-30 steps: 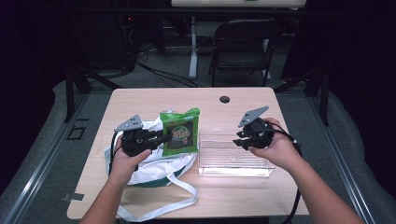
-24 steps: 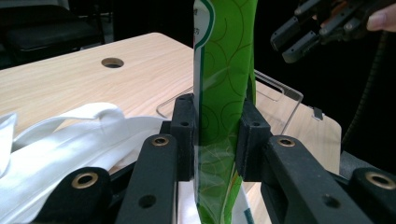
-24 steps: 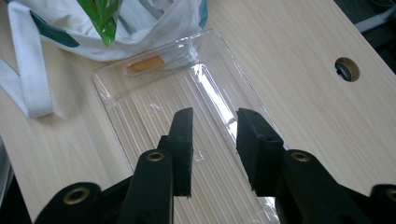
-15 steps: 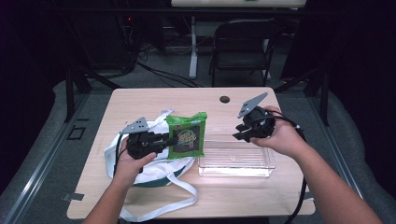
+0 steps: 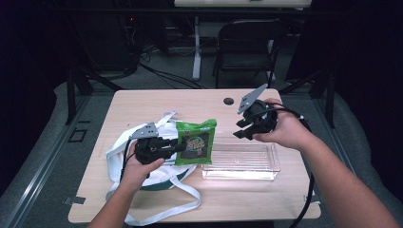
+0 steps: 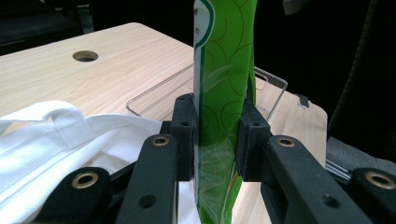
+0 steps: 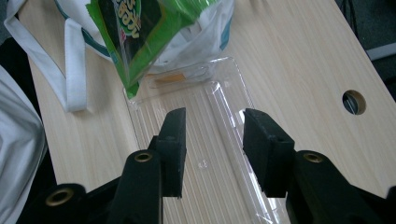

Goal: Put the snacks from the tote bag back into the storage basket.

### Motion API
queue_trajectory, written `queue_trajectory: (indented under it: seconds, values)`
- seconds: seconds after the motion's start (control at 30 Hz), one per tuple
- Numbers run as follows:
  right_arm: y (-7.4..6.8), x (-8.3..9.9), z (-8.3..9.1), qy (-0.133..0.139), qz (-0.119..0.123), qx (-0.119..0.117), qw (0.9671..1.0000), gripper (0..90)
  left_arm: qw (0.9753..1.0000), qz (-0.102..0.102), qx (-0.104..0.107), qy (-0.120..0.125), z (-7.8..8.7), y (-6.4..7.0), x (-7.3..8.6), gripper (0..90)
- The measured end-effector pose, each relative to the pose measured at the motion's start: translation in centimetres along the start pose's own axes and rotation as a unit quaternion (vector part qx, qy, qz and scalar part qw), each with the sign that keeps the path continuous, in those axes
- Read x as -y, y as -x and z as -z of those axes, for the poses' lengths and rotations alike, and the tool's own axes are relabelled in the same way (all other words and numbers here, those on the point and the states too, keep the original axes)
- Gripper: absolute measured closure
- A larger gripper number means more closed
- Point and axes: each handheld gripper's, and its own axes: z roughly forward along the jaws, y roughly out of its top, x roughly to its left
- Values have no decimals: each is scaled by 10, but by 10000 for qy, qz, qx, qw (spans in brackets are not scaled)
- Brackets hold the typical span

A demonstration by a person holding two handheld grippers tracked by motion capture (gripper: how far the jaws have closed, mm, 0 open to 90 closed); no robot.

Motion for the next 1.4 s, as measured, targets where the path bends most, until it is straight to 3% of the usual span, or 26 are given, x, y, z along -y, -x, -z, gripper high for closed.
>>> queue_trajectory:
  seconds: [0.23, 0.67, 1.4]
  values:
    - [0, -14, 6, -62, 160, -25, 9998, 575, 10000, 2, 65, -45, -5, 2, 1, 730]
    - [-10, -38, 2, -223, 564, -153, 9980, 533, 9998, -62, 128, -138, -10, 6, 2, 730]
    - [-23, -62, -23, -364, 973, -421, 9937, 467, 9992, -176, 258, -229, -20, 15, 3, 730]
